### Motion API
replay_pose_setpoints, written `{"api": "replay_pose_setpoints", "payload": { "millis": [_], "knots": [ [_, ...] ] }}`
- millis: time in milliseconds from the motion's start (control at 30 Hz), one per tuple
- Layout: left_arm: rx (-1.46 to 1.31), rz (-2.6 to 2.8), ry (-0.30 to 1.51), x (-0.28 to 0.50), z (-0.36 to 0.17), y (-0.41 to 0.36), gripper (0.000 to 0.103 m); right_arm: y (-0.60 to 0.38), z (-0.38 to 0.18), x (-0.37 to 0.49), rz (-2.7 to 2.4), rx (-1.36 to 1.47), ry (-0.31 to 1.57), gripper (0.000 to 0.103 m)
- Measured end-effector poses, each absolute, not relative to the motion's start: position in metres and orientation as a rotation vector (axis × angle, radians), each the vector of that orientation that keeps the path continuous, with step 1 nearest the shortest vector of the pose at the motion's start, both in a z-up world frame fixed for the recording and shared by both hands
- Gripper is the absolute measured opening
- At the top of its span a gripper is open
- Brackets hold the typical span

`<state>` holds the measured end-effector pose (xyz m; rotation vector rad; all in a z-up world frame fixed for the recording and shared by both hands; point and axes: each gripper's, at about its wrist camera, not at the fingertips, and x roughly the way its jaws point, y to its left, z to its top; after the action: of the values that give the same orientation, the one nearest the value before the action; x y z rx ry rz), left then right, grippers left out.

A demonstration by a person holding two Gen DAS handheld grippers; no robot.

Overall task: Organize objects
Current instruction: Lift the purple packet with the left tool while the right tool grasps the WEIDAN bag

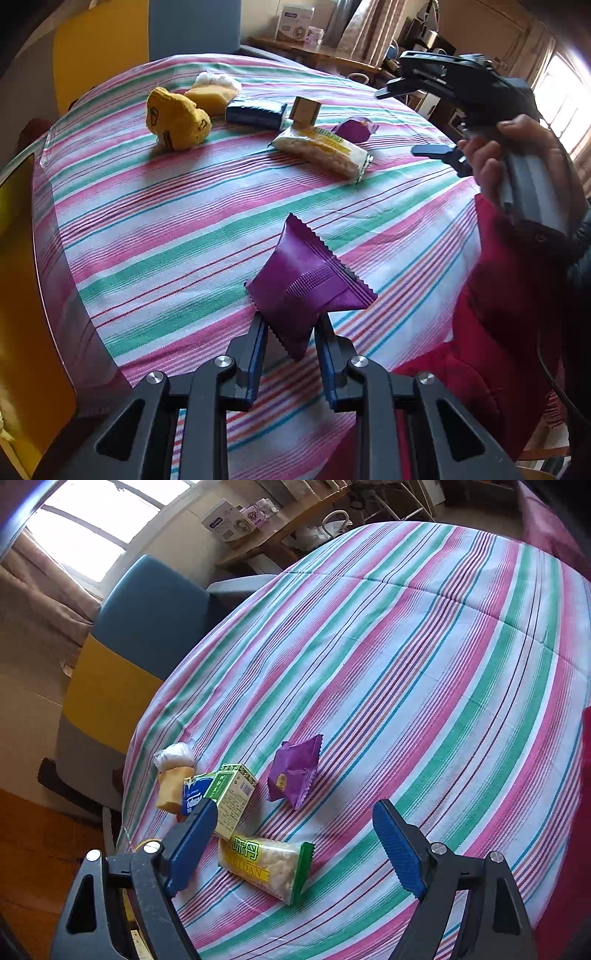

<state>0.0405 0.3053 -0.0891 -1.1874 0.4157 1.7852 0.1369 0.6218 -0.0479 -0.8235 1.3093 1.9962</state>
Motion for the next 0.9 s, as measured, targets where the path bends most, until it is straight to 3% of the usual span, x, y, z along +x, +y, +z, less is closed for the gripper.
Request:
{"api": "replay_pose_setpoints", "payload": {
  "millis": [233,400,633,800,833,867,900],
  "knots": [
    [-1.205,1.769,0.404,0.044,-0.096,0.301,0.025,0.607,-0.049,0.109,2.096,-0.981,1.208,0.083],
    [-1.206,1.763,0.383,0.043,-0.096,0.296,0.025,0.571,-0.045,0.066,2.243,-1.188,0.903,0.082],
    [-1.213,1.75,0.366,0.041,-0.096,0.295,0.026,0.556,-0.063,0.041,2.223,-1.351,0.66,0.086],
    [-1.213,1.727,0.369,0.043,-0.093,0.298,0.037,0.545,-0.076,0.024,2.215,-1.475,0.471,0.086],
    [-1.214,1.717,0.366,0.043,-0.092,0.298,0.041,0.542,-0.079,0.023,2.206,-1.495,0.416,0.069],
    [-1.209,1.717,0.366,0.045,-0.091,0.298,0.044,0.54,-0.08,0.021,2.209,-1.518,0.399,0.046],
    [-1.199,1.723,0.381,0.046,-0.089,0.298,0.044,0.538,-0.08,0.021,2.234,-1.528,0.413,0.042]
  ]
}}
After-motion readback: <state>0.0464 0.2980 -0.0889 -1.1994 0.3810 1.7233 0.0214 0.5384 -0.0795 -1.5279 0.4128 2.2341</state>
